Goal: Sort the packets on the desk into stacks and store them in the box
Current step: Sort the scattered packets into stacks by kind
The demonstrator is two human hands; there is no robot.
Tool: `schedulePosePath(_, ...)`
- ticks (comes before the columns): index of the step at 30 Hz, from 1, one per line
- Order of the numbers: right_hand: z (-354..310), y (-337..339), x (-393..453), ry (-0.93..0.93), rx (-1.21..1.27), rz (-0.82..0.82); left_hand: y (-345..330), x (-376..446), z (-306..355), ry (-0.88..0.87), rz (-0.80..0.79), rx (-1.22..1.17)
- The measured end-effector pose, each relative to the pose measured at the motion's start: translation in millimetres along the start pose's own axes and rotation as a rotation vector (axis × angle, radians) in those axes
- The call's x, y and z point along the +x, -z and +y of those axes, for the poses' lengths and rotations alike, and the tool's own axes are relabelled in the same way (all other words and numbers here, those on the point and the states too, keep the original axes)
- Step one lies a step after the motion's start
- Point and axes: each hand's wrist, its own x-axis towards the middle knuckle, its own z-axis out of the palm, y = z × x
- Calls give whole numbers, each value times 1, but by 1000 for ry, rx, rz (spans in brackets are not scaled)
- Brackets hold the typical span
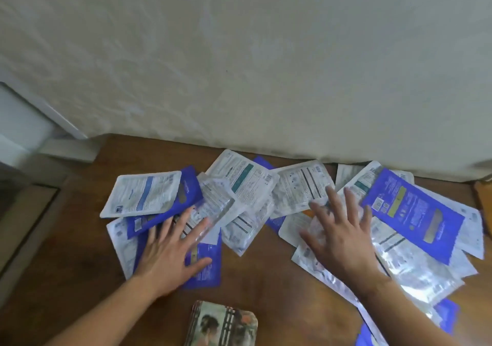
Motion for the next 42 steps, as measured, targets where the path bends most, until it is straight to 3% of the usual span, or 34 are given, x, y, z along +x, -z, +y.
schedulePosePath(7,-64,-34,36,24,-76,-185,-2,3,-34,191,31,-92)
schedulePosePath(12,-106,-40,24,262,33,-199,2,10,-19,-16,152,-222)
schedulePosePath(14,-111,-40,14,238,59,-145,4,14,2,-236,187,-178)
schedulePosePath(17,-99,-46,-15,14,93,-72,4,29,31,-454,142,2)
schedulePosePath(20,-87,-53,-48,-13,53,-91,1,40,43,-436,53,100)
schedulePosePath(26,-84,-54,-101,199,32,9,12,51,48,-308,-58,138)
schedulePosePath(29,-79,-55,-128,234,108,80,12,35,58,-373,32,45)
schedulePosePath(34,-71,-48,-123,63,17,268,-1,-6,68,-480,135,-140)
schedulePosePath(39,-72,-39,-118,282,-151,373,-7,-32,57,-411,187,-310)
schedulePosePath(42,-74,-31,-120,263,-56,426,-13,-46,49,-364,175,-385)
